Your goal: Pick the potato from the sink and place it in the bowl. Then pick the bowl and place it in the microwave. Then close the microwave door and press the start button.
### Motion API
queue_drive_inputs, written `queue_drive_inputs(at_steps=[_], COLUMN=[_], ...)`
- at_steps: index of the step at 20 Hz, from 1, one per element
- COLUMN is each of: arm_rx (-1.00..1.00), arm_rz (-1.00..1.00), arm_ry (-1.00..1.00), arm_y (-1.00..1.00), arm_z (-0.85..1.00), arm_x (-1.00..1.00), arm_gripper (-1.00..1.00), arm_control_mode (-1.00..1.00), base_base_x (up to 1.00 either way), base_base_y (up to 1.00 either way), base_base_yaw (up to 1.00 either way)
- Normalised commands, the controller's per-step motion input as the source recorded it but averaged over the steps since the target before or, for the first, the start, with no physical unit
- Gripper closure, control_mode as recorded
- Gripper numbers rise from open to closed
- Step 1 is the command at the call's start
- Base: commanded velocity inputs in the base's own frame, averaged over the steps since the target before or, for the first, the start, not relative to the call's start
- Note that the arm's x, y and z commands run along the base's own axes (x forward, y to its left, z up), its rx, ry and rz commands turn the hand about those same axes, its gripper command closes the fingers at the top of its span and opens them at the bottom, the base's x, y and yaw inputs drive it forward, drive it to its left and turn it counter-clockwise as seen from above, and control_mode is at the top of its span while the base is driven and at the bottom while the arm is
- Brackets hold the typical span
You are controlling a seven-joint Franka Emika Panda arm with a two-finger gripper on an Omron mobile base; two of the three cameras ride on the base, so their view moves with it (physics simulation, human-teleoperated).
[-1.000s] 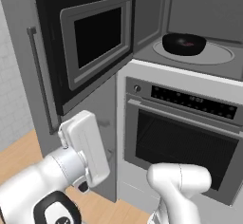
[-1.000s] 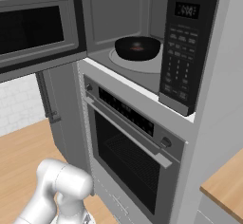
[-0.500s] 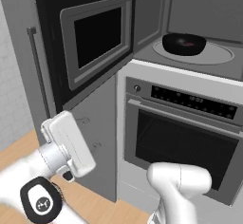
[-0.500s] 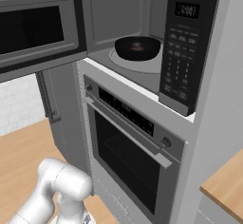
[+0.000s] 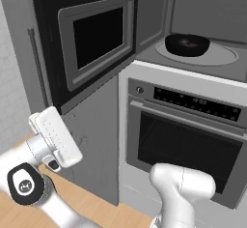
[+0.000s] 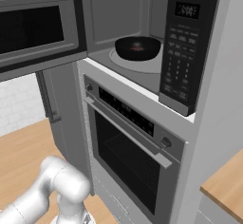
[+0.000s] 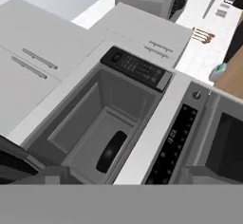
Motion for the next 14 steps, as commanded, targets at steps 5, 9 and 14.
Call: queue_drive_inputs(at_steps=[5, 9, 14], arm_rx=[-0.02, -0.03, -0.03], arm_rz=[0.00, 0.00, 0.00], arm_ry=[0.00, -0.02, -0.11], arm_y=[0.02, 0.00, 0.00], arm_z=[-0.18, -0.53, -0.92], arm_x=[0.89, 0.69, 0.20], arm_gripper=[-1.00, -1.00, -1.00], arm_control_mode=[-1.00, -1.00, -1.00], base_base_x=[0.00, 0.00, 0.00], base_base_y=[0.00, 0.00, 0.00], base_base_yaw=[0.00, 0.00, 0.00])
